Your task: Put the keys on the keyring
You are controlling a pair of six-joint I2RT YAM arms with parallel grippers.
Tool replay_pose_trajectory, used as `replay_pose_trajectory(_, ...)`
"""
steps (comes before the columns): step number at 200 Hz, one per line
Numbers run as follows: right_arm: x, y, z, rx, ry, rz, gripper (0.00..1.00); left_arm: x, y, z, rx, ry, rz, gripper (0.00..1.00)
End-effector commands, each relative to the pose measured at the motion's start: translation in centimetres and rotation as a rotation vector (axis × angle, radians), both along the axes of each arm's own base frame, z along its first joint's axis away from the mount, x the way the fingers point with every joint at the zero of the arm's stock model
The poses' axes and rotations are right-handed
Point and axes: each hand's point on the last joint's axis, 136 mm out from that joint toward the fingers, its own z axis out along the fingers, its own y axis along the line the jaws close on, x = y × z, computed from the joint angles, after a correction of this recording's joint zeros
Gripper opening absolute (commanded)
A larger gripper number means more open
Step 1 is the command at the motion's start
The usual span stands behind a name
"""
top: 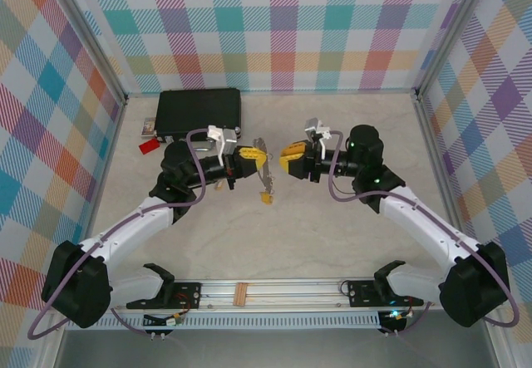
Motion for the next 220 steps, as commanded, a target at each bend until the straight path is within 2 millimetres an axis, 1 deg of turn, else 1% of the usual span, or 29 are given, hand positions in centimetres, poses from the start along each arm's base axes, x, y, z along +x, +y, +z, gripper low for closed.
replay_pose_trajectory(1, -0.8, 0.6, 1.1, 0.007, -0.018, 0.091, 0.32, -0.3, -0.3, 1.5, -0.005, -0.055, -0.012, 0.00)
replay_pose_trajectory(15, -0.9, 0.9, 1.2, 0.007, -0.009, 0.127, 0.32, -0.4, -0.3, 1.5, -0.006, -0.055, -0.013, 0.00)
replay_pose_trajectory(33, -0.8, 1.4, 1.0, 0.001, 0.014, 0.162, 0.32, -0.4, -0.3, 1.6, -0.012, -0.056, -0.017, 0.00)
replay_pose_trajectory(75, -0.6, 2.1, 0.7, -0.013, 0.017, 0.192, 0.33, -0.6, -0.4, 1.6, -0.016, -0.051, -0.027, 0.00)
replay_pose_trajectory(132, -0.1, 2.5, -0.9, -0.046, 0.047, 0.191, 0.31, -0.7, -0.4, 1.7, -0.021, -0.050, -0.031, 0.00)
replay_pose_trajectory(147, 0.0, 2.6, -1.2, -0.050, 0.051, 0.193, 0.28, -0.6, -0.4, 1.7, -0.021, -0.047, -0.031, 0.00)
replay_pose_trajectory(175, 0.1, 2.5, -1.0, -0.042, 0.042, 0.185, 0.22, -0.6, -0.4, 1.5, -0.020, -0.039, -0.035, 0.00)
replay_pose_trajectory(220, -0.2, 2.6, -0.4, -0.029, 0.028, 0.196, 0.22, -0.4, -0.6, 1.4, -0.021, -0.028, -0.042, 0.00)
